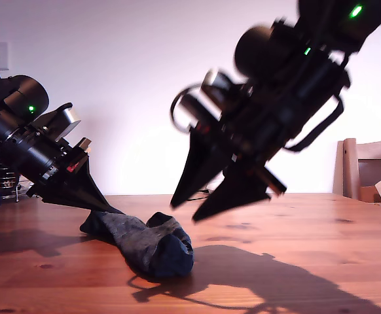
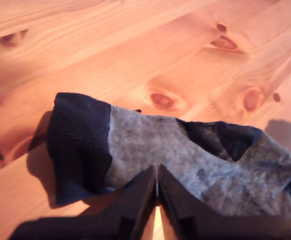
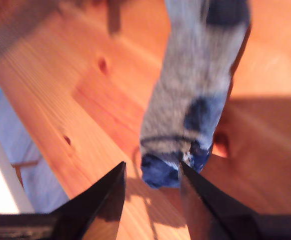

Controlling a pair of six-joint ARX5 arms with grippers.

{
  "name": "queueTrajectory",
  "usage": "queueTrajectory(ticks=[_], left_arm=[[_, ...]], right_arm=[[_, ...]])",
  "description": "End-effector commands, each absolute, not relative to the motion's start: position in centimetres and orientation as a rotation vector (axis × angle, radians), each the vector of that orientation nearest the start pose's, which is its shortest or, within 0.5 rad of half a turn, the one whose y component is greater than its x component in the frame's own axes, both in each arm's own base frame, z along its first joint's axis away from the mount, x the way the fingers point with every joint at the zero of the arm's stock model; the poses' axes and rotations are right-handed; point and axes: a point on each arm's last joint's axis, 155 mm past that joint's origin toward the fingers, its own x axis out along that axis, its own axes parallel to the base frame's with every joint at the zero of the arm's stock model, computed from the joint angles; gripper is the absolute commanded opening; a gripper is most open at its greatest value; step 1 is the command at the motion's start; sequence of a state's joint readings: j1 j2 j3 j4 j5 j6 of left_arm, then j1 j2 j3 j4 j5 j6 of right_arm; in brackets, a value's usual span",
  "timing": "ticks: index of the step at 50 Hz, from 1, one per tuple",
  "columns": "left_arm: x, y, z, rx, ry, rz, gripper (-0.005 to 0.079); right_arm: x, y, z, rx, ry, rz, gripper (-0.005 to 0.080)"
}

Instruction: Fold the socks in front of you. After folding them, place them to the right side.

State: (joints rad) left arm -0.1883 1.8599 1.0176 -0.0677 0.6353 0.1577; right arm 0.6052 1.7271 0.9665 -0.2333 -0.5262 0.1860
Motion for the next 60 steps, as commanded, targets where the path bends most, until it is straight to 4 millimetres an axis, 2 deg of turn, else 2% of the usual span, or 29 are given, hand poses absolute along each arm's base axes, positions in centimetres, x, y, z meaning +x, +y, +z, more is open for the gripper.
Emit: queueTrajectory(ticks=[1, 14, 27, 43, 60], left_arm=[[40.8, -19.1, 4.0, -0.061, 0.847, -0.842, -0.0019], [40.9, -19.1, 4.1, -0.061, 0.842, -0.843, -0.0019], [40.7, -19.4, 4.1, -0.058, 0.843, -0.850, -0.0019], [40.3, -20.2, 4.1, -0.050, 0.843, -0.868, -0.0019], [40.4, -20.3, 4.3, -0.050, 0.842, -0.869, -0.0019]], right_arm=[[28.1, 31.1, 4.7, 0.103, 1.135, 0.938, 0.0301], [28.2, 30.8, 2.7, 0.088, 1.174, 0.910, 0.0302], [28.5, 30.7, 1.2, 0.088, 1.193, 0.883, 0.0356], [29.5, 30.4, 1.0, 0.068, 1.166, 0.846, 0.0402], [27.0, 31.6, -1.3, 0.110, 1.278, 0.887, 0.0403]])
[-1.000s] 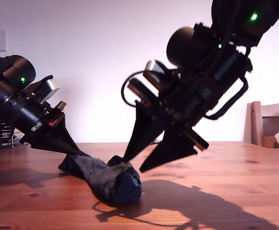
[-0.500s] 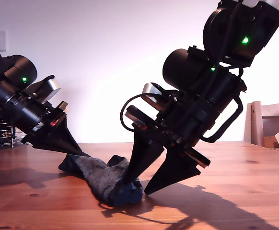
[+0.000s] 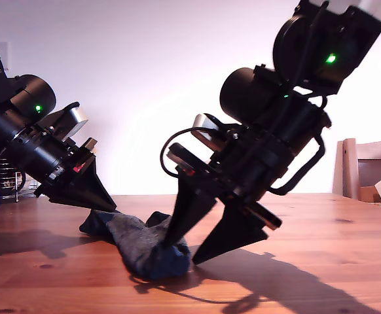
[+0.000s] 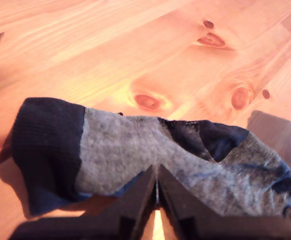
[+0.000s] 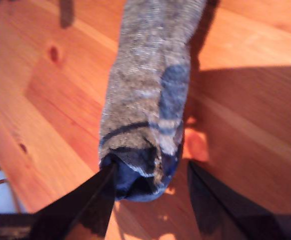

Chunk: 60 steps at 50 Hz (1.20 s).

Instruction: Fold the socks in front of you. After folding them, place them to the right side.

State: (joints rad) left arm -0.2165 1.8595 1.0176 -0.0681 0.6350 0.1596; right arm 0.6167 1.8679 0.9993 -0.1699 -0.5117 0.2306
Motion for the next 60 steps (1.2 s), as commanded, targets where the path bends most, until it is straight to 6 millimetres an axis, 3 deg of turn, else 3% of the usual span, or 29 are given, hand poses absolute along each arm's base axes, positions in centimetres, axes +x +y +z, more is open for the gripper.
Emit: queueTrajectory(ticks=[1, 5, 11, 24, 43, 60], left_arm=[[40.5, -20.3, 4.3, -0.050, 0.842, -0.869, -0.0019], [40.5, -20.3, 4.4, -0.050, 0.841, -0.869, -0.0019], [40.5, -20.3, 4.4, -0.050, 0.841, -0.869, -0.0019], [40.5, -20.2, 4.4, -0.051, 0.848, -0.868, -0.0019], [39.8, -20.9, 4.5, -0.066, 0.865, -0.896, -0.0019], [37.2, -23.6, 4.1, -0.055, 0.930, -0.969, -0.0019]], right_arm=[[27.0, 31.6, -1.3, 0.109, 1.278, 0.889, 0.0403], [26.6, 32.1, -1.3, 0.109, 1.278, 0.897, 0.0389], [26.4, 32.2, -1.3, 0.119, 1.289, 0.890, 0.0302], [26.4, 31.9, -1.6, 0.107, 1.297, 0.871, -0.0018], [22.3, 28.4, -3.3, -0.013, 1.491, 0.846, -0.0013], [20.6, 25.1, -2.1, -0.148, 1.549, 0.837, -0.0013]])
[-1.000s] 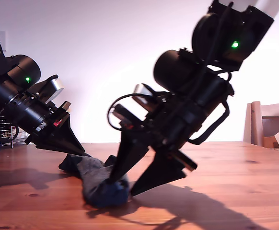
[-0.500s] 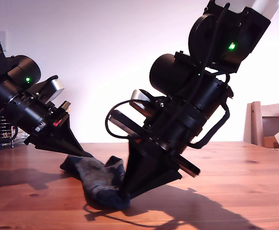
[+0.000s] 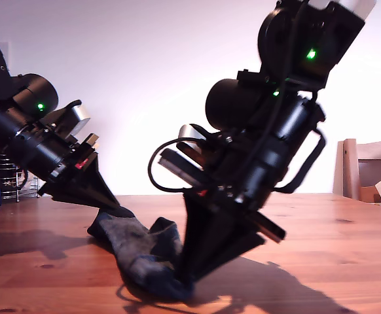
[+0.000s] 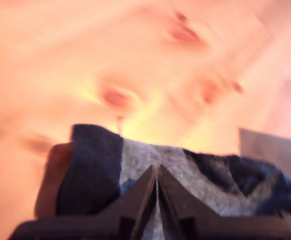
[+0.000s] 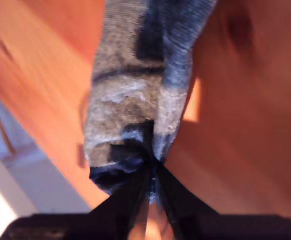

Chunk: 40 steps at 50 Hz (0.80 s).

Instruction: Fold the socks in front of you. After folding them, place them to the right side.

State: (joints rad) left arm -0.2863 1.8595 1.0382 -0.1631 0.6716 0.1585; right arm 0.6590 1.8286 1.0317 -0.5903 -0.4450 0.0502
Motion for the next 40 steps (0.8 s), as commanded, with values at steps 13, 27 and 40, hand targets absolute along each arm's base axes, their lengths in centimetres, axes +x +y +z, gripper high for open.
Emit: queueTrajectory(ticks=[13, 27, 40], left_arm=[[34.6, -24.7, 3.0, -0.017, 1.012, -1.012, -0.0019], [32.3, -26.7, 2.6, 0.025, 1.051, -1.070, -0.0019], [29.9, -28.8, 1.9, 0.097, 1.082, -1.112, -0.0019]], right_arm=[[20.0, 21.4, 0.0, -0.206, 1.589, 0.800, -0.0013], [19.1, 17.6, 1.8, -0.219, 1.653, 0.770, -0.0013], [18.9, 15.4, 3.5, -0.175, 1.666, 0.719, -0.0013]])
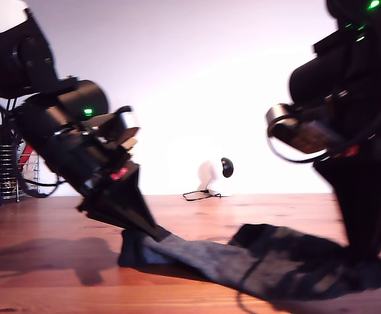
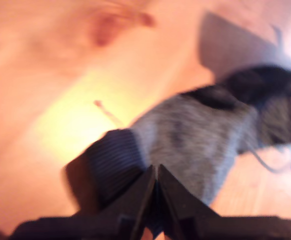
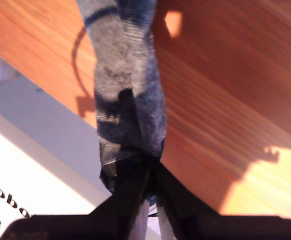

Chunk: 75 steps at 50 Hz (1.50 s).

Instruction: Fold the socks in front of you. After folding them, place them to the right side.

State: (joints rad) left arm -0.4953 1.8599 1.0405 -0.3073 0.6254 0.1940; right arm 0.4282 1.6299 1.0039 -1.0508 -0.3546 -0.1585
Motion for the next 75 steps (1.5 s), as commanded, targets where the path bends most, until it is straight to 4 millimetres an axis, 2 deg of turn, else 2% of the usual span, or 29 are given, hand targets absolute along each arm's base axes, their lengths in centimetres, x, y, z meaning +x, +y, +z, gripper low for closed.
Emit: queueTrajectory(ticks=[1, 14, 22, 31, 50, 63, 75], left_arm=[[29.7, -28.9, 1.7, 0.105, 1.088, -1.111, -0.0019], [28.2, -29.2, -1.8, 0.191, 1.169, -1.085, -0.0019], [28.6, -28.3, -2.7, 0.246, 1.175, -1.051, -0.0019], [28.4, -28.1, -3.0, 0.257, 1.188, -1.043, -0.0019], [27.0, -29.8, -2.8, 0.268, 1.171, -1.102, -0.0019], [25.8, -32.1, -1.7, 0.173, 1.168, -1.160, -0.0019], [24.9, -33.2, -1.5, 0.170, 1.168, -1.185, -0.0019]], right_arm=[[18.8, 15.3, 3.7, -0.174, 1.668, 0.717, -0.0013], [18.6, 14.5, 5.2, -0.154, 1.642, 0.697, -0.0013], [18.7, 13.5, 5.3, -0.160, 1.650, 0.655, -0.0013], [19.1, 13.5, 6.0, -0.143, 1.644, 0.646, -0.0013], [22.8, 17.6, 11.6, -0.058, 1.474, 0.754, -0.0013], [23.4, 19.4, 12.1, -0.056, 1.425, 0.769, -0.0013], [24.1, 20.9, 11.9, -0.044, 1.399, 0.772, -0.0013]])
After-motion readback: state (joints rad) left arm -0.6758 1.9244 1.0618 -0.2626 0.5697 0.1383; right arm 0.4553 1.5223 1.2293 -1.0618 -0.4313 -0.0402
